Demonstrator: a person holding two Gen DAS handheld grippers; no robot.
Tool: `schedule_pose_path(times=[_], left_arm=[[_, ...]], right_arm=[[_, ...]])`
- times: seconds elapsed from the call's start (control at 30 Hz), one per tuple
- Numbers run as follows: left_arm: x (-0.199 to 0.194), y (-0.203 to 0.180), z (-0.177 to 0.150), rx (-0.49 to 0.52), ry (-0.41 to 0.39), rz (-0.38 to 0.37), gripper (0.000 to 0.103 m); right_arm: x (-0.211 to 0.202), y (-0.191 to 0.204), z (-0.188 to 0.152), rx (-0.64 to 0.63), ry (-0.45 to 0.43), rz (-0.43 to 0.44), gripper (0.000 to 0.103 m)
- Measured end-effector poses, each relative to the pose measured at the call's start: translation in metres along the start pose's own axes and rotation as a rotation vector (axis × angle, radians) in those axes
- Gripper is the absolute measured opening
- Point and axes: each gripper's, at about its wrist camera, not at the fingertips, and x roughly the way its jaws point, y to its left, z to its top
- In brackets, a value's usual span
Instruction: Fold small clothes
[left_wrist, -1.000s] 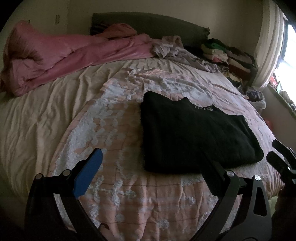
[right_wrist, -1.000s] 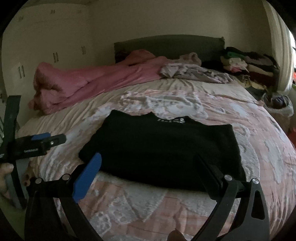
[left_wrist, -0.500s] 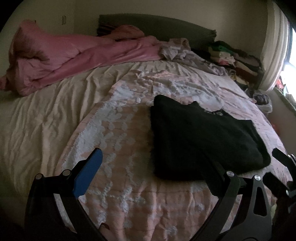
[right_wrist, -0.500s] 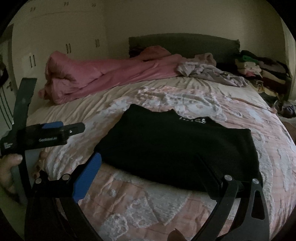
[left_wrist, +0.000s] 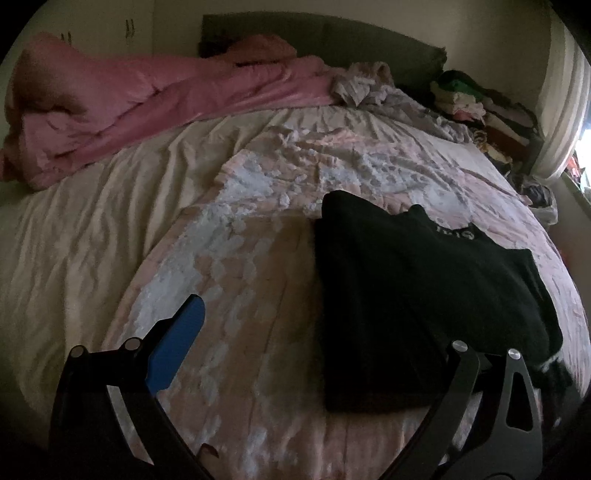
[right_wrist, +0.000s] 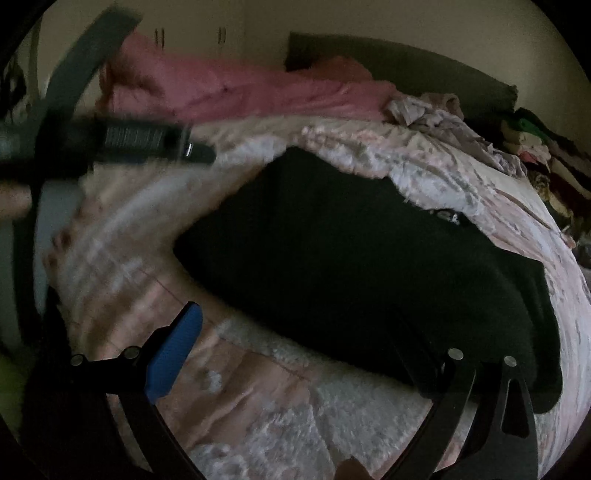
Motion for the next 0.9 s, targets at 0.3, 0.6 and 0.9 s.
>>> schedule_pose_path(times=[0.3,0.6,0.9], left_arm=[[0.059,-0.004,0.033,0.003,0.108,-0.020,0.093],[0.117,-0.005,0.048,-0.063,0.252,-0.095,0.093],[0.128,-0.007,0.047,-0.112,0.305,-0.142,0.093]], right_arm=[[0.044,0.013,0.002,-0.108,0.026,-0.097,0.098],[0.057,0.029,0.018,-0.212,-0.026,-0.171,0.084],[0.022,0.003,0.021,-0.077,-0.133,-0.050,0.013]])
